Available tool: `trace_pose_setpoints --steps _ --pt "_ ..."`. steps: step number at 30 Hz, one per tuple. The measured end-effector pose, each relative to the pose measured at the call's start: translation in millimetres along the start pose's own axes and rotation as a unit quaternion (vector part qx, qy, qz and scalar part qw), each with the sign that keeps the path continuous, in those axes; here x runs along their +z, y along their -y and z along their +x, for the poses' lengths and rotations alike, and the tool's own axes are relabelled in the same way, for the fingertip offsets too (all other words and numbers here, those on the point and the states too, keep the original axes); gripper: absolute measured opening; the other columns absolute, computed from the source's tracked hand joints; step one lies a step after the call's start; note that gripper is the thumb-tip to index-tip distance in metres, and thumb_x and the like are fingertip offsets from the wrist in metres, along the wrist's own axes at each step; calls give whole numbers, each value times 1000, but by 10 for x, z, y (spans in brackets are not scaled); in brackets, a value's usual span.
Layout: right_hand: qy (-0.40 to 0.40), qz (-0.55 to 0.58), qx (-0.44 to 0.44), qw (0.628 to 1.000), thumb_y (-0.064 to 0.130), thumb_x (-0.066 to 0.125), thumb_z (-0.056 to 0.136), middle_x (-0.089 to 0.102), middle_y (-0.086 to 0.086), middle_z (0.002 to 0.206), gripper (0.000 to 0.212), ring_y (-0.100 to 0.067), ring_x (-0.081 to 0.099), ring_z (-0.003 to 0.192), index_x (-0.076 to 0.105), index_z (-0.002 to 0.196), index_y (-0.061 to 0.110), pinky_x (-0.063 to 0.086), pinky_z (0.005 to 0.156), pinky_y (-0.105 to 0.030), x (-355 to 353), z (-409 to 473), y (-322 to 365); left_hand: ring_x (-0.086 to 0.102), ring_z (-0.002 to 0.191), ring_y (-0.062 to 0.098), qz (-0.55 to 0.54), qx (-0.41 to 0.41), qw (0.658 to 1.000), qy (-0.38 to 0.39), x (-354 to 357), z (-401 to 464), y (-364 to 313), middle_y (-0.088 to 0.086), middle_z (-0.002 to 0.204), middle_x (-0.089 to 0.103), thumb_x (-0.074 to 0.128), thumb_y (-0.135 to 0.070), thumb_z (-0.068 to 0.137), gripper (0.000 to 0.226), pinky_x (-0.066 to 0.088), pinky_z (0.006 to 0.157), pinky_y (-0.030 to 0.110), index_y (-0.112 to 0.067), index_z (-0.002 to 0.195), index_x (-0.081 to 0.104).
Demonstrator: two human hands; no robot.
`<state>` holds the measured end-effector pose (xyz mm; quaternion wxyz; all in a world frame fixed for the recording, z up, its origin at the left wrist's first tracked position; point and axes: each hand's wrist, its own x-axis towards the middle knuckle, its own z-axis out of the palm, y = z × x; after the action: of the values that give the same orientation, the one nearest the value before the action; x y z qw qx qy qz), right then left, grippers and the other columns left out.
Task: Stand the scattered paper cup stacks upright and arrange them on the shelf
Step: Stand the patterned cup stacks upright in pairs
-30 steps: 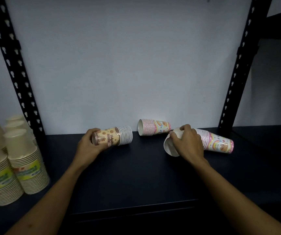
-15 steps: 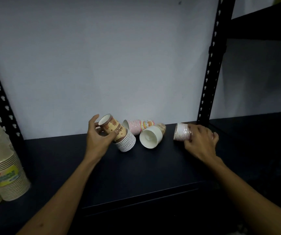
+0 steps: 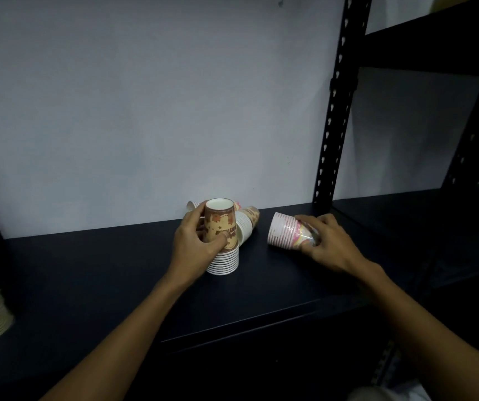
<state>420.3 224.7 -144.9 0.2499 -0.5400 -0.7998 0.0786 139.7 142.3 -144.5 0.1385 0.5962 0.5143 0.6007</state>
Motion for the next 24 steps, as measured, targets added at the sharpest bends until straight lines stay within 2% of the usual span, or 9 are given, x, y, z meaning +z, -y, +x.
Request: trace_pose_setpoints --steps 3,6,8,12,17,21,24 --pt "12 21 -1 1000 33 68 78 38 1 122 72 -24 50 107 33 140 48 46 94 -37 -3 -55 -17 54 111 6 0 -13 1000 9 139 -63 -17 -12 126 49 79 -15 72 88 47 88 19 -24 145 31" --pt "-21 148 1 989 28 80 71 53 2 112 74 -14 58 100 44 135 40 50 87 -27 -37 -138 -23 57 115 9 21 8 1000 18 278 -124 -5 -5 130 56 83 -27 67 89 51 95 33 -26 141 33" --pt "-65 229 20 971 25 84 67 60 2 108 72 -9 62 95 49 129 33 50 79 -20 -70 -191 -33 58 115 9 18 5 999 25 379 -133 -21 -3 130 58 83 -30 65 92 51 97 36 -27 142 33" --pt "-186 313 56 930 20 87 64 57 -1 112 69 -14 62 96 49 122 26 53 81 -27 -209 -242 -30 60 111 6 -4 4 998 57 600 -113 -88 -6 124 60 85 -32 63 88 52 94 36 -30 137 38" --pt "-290 332 54 896 30 84 58 55 -4 116 75 -18 62 101 43 121 37 55 88 -39 -369 -227 -148 61 104 -2 -34 17 996 86 867 -66 -192 -16 113 62 85 -22 67 75 52 89 24 -39 123 39" --pt "-315 333 41 888 16 82 71 50 -5 127 75 -15 58 110 40 132 26 53 89 -27 -477 -232 -235 61 103 -5 -61 12 991 117 1104 34 -240 -20 113 60 84 -17 68 73 51 90 24 -34 125 42" --pt "-295 340 25 893 15 80 75 54 -4 127 68 -14 59 113 43 131 21 53 92 -26 -435 -234 -292 62 104 -2 -75 5 987 140 1299 107 -236 -14 117 61 84 -21 68 76 52 90 25 -30 130 40"
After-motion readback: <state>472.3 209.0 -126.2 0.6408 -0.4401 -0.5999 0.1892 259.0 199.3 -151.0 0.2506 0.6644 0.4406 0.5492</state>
